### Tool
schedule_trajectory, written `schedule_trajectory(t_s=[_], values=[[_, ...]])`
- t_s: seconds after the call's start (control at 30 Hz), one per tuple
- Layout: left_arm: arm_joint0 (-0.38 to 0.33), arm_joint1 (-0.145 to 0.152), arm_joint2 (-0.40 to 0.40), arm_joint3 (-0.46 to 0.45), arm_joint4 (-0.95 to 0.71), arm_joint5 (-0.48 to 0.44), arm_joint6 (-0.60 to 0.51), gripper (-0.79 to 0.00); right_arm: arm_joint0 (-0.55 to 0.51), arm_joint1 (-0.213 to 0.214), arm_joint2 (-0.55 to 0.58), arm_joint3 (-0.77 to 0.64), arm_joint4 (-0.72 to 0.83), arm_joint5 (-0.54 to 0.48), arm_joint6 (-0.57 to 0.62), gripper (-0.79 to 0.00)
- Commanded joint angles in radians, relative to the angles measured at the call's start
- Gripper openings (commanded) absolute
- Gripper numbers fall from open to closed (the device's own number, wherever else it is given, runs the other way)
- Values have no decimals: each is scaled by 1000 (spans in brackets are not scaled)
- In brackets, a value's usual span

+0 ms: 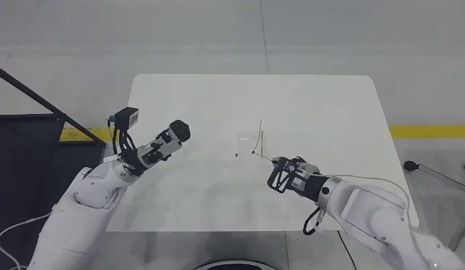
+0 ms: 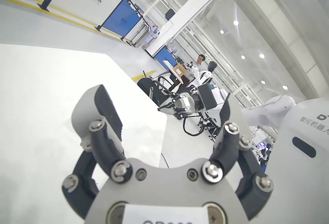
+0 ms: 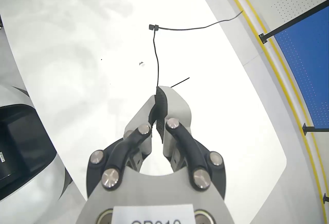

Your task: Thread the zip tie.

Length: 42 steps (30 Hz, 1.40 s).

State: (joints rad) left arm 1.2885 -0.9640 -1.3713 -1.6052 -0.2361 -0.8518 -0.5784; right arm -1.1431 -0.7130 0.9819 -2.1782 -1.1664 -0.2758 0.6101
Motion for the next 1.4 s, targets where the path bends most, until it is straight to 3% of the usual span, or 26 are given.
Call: schedule_trajectory(t_s=[0.0, 0.1, 0.27, 0.53, 0.7, 1.0, 1.2, 1.37], values=[[0, 0, 0, 0, 0, 0, 0, 0, 0, 0, 0, 0, 0, 0, 0, -785], [0, 0, 0, 0, 0, 0, 0, 0, -3, -1, -3, 0, -41, -1, 19, -785], [0, 0, 0, 0, 0, 0, 0, 0, 20, -20, -67, -71, -202, 34, 216, -785], [0, 0, 0, 0, 0, 0, 0, 0, 176, -100, -257, -50, -360, 9, 494, -785], [0, 0, 0, 0, 0, 0, 0, 0, 328, -197, -420, 63, -359, -21, 638, -785], [0, 0, 0, 0, 0, 0, 0, 0, 530, -394, -622, 282, -355, 49, 926, -785], [0, 0, 0, 0, 0, 0, 0, 0, 606, -509, -681, 471, -344, 78, 926, -785], [0, 0, 0, 0, 0, 0, 0, 0, 636, -576, -708, 595, -354, 100, 926, -785]])
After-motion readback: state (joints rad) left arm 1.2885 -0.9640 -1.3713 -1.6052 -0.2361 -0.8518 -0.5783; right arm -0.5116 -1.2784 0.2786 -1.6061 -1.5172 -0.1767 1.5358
